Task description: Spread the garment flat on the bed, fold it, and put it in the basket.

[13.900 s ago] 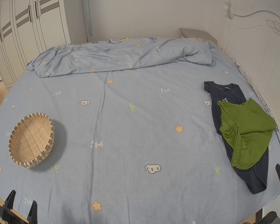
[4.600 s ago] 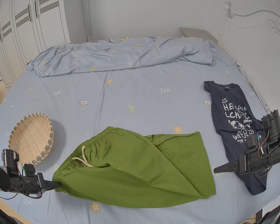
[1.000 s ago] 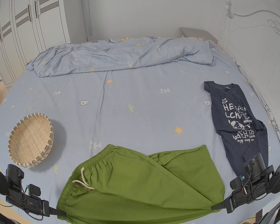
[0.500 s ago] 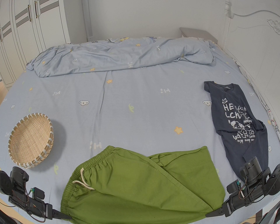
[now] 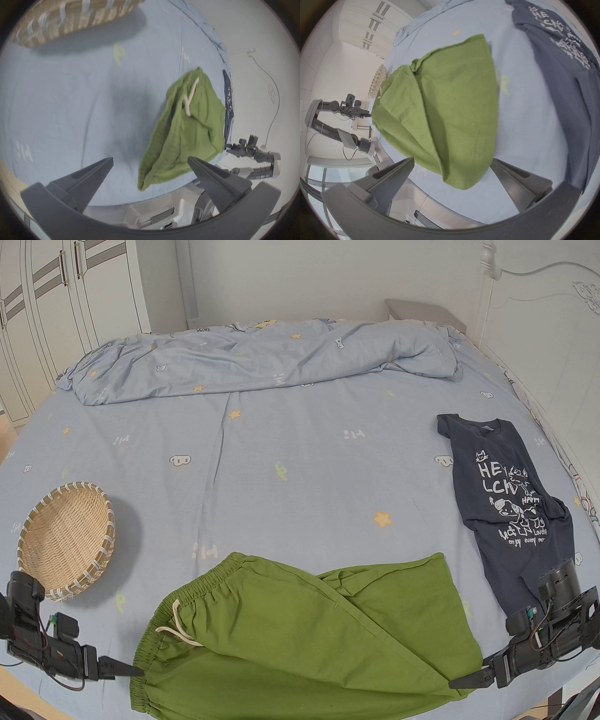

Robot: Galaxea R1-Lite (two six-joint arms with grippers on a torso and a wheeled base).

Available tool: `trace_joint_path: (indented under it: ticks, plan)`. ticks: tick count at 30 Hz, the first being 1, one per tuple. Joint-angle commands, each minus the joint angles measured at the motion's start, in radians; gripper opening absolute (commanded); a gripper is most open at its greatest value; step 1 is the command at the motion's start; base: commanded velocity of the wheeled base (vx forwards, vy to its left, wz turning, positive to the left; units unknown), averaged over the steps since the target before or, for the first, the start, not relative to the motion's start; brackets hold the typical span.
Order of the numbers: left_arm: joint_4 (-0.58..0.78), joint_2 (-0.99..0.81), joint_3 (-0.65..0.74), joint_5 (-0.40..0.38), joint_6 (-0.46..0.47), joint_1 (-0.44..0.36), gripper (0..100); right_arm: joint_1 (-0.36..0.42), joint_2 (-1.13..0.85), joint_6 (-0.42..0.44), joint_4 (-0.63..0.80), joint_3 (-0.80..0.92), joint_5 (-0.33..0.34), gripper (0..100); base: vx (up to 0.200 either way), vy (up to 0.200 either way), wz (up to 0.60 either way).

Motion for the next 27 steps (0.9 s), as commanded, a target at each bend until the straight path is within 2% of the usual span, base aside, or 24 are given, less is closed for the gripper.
trace_joint_path:
  ticks: [1, 5, 7, 11, 12, 16, 21, 27]
  plan:
    - [0.048, -0.04, -0.191, 0.002, -0.099, -0.038, 100, -0.111, -0.159, -0.021, 0.135, -0.105, -0.001, 100, 0.0, 0.0, 0.0]
    - [0.081, -0.034, -0.345, 0.042, -0.2, -0.144, 100, -0.154, -0.171, -0.036, 0.161, -0.152, -0.001, 100, 0.0, 0.0, 0.0]
    - [0.081, -0.022, -0.426, 0.075, -0.261, -0.213, 100, -0.16, -0.168, -0.034, 0.165, -0.206, 0.0, 100, 0.0, 0.0, 0.0]
    - [0.078, 0.047, -0.578, 0.087, -0.347, -0.322, 100, -0.159, -0.15, -0.028, 0.178, -0.32, 0.0, 100, 0.0, 0.0, 0.0]
    - [0.078, 0.047, -0.578, 0.087, -0.347, -0.322, 100, -0.159, -0.15, -0.028, 0.178, -0.32, 0.0, 100, 0.0, 0.0, 0.0]
    - [0.074, 0.218, -0.759, 0.087, -0.384, -0.412, 100, -0.157, -0.042, -0.025, 0.173, -0.455, 0.005, 100, 0.0, 0.0, 0.0]
    - [0.072, 0.385, -0.917, 0.088, -0.379, -0.483, 100, -0.157, 0.022, -0.025, 0.165, -0.493, 0.008, 100, 0.0, 0.0, 0.0]
    - [0.062, 0.503, -0.967, 0.088, -0.376, -0.527, 100, -0.16, 0.027, -0.025, 0.164, -0.484, 0.008, 100, 0.0, 0.0, 0.0]
